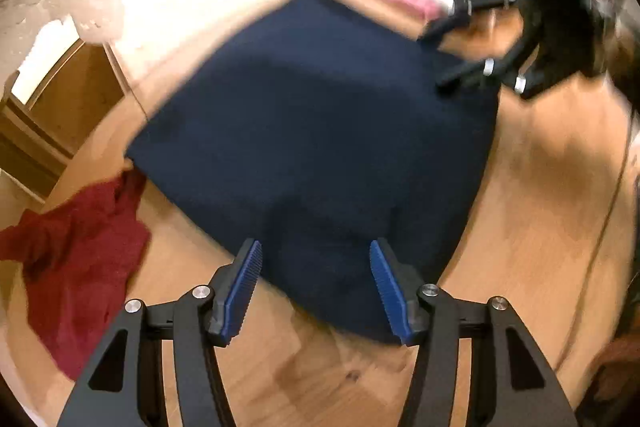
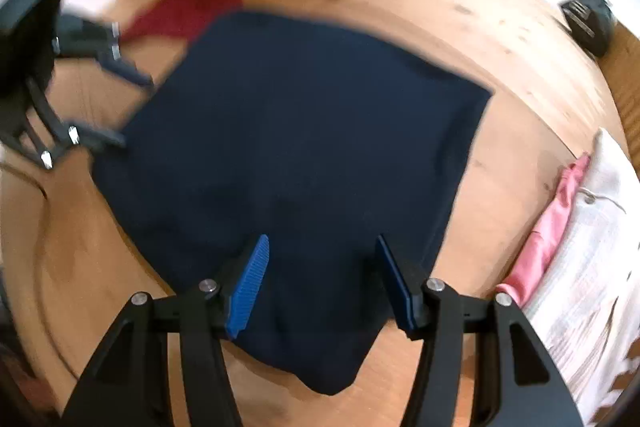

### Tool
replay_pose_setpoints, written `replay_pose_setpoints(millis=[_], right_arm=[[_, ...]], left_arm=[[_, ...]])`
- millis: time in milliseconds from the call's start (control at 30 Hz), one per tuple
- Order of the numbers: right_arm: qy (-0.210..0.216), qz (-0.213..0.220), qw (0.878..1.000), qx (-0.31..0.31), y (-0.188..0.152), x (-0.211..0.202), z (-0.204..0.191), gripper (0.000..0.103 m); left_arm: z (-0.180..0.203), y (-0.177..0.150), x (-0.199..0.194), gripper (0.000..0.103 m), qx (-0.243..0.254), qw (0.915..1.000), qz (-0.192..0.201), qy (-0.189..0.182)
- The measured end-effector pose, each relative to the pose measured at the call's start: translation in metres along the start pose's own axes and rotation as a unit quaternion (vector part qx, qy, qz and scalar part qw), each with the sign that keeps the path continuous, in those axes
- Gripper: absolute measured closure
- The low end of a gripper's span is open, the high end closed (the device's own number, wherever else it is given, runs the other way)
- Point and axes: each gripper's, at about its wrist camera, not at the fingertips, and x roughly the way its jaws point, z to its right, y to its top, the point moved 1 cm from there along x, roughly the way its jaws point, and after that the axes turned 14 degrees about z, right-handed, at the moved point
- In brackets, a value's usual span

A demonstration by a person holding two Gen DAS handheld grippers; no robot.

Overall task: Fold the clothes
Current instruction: 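Move both open tools to the folded navy shirt's edges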

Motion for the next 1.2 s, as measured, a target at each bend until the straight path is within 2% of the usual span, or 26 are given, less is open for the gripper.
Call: replay_pose_setpoints(millis=[67,133,233,267,300,367,433,600,700,767,833,900,933,1033,1100,1133,1200], right_arm=[[0.009,0.033,0.999,0.04,0.008,0.001,0.012,0.048],[0.009,0.026,0.998,0.053,0.005,0.012,0.019,0.048],[0.004,-0.007,0.999,0.05,-0.005,0.037,0.025,0.047],[0.006,0.01,0.999,0.031,-0.008,0.036,0.023,0.044],[0.003,0.005,1.0,0.022,-0.009,0.038,0.02,0.043],[-0.006,0.01,1.0,0.025,-0.015,0.035,0.017,0.042],[-0.005,0.0,0.999,0.04,-0.014,0.031,0.013,0.042],[0.002,-0.041,0.999,0.03,-0.032,0.009,-0.018,0.042],[0.032,-0.076,0.996,0.036,-0.047,-0.005,-0.034,0.042],[0.043,-0.053,0.996,0.057,-0.045,-0.021,-0.035,0.042],[0.039,0.007,0.997,0.071,-0.031,-0.036,-0.027,0.042],[0.029,0.063,0.993,0.092,-0.013,-0.037,-0.014,0.042],[0.033,0.076,0.992,0.1,0.0,-0.028,-0.009,0.043],[0.039,0.078,0.991,0.099,0.024,0.009,-0.009,0.045],[0.04,0.067,0.992,0.095,0.016,0.01,-0.005,0.045],[0.036,0.061,0.993,0.093,0.01,0.004,0.0,0.045],[0.03,0.048,0.994,0.09,-0.001,-0.004,0.006,0.045]], left_arm=[[0.005,0.018,0.004,0.049,0.003,0.9995,0.031,-0.001],[0.016,0.034,0.018,0.049,0.02,0.9986,0.047,-0.012],[0.03,0.035,0.049,0.048,0.055,0.9981,0.019,-0.022],[0.031,0.03,0.053,0.045,0.06,0.9978,0.015,-0.023],[0.029,0.027,0.055,0.045,0.05,0.9982,0.011,-0.031],[0.013,0.021,0.049,0.046,0.009,0.9984,0.014,-0.053],[0.021,0.013,0.043,0.045,0.023,0.9978,0.017,-0.059],[0.059,-0.013,0.019,0.041,0.045,0.9936,0.008,-0.103],[0.079,-0.027,0.003,0.041,0.058,0.9901,0.004,-0.127],[0.083,-0.031,-0.013,0.041,0.07,0.9887,0.01,-0.133],[0.073,-0.031,-0.022,0.041,0.062,0.9909,0.025,-0.117],[0.047,-0.026,-0.023,0.041,0.015,0.9947,0.044,-0.091],[0.036,-0.025,-0.023,0.041,-0.006,0.9953,0.055,-0.08],[0.007,-0.021,-0.015,0.041,-0.044,0.9944,0.08,-0.054],[-0.009,-0.023,-0.012,0.041,-0.071,0.9923,0.086,-0.054],[-0.013,-0.024,-0.008,0.041,-0.075,0.9926,0.083,-0.047],[-0.024,-0.031,0.008,0.042,-0.073,0.9953,0.049,-0.04]])
